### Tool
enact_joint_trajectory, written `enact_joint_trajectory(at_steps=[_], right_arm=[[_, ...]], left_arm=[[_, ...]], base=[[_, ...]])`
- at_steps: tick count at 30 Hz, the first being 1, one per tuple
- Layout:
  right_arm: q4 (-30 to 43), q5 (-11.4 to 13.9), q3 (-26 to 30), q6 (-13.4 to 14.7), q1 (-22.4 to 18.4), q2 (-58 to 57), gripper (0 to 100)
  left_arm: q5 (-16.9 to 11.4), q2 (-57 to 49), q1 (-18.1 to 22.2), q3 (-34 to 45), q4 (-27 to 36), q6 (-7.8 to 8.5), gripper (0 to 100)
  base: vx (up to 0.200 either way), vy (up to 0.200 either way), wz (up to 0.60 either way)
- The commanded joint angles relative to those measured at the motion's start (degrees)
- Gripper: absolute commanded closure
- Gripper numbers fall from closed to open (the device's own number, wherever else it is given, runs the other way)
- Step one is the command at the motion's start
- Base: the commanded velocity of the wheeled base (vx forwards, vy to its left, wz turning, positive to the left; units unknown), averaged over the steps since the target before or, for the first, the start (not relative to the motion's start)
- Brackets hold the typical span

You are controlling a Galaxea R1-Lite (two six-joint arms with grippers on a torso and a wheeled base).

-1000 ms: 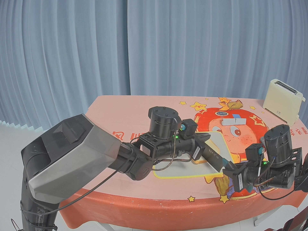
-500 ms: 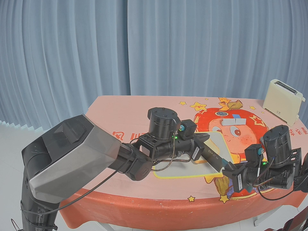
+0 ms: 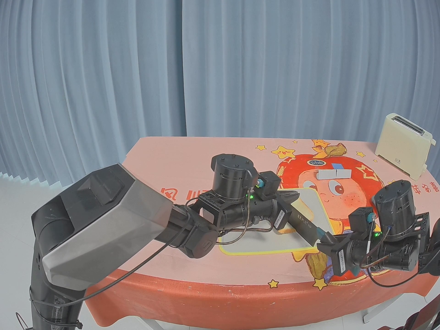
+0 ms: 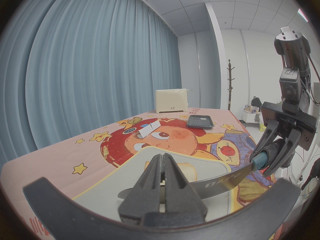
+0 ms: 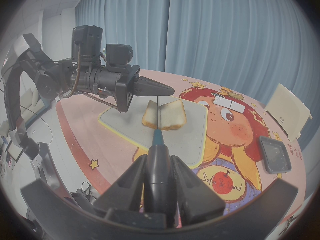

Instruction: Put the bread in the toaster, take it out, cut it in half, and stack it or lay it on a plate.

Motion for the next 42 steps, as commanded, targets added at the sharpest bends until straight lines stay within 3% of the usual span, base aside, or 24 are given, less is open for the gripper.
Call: enact_joint_trajectory(at_steps=[1,14,18,42], right_arm=[[0.17,0.01,0.24,0.06,0.02,0.14,100],[0.17,-0.25,0.15,0.06,0.02,0.41,100],[-0.54,-2.36,-0.37,0.06,0.02,0.06,100],[-0.36,-2.45,-0.02,0.06,0.02,-0.21,100]], left_arm=[[0.01,0.78,-0.03,-0.1,0.1,0.02,100],[0.18,0.87,-0.03,-0.54,0.1,0.02,100],[0.18,1.75,0.06,-0.19,0.02,0.02,100],[0.27,1.31,0.41,-8.54,0.81,-0.6,100]], base=[[0.0,0.0,0.0],[0.0,0.0,0.0],[0.0,0.0,0.0],[0.0,0.0,0.0]])
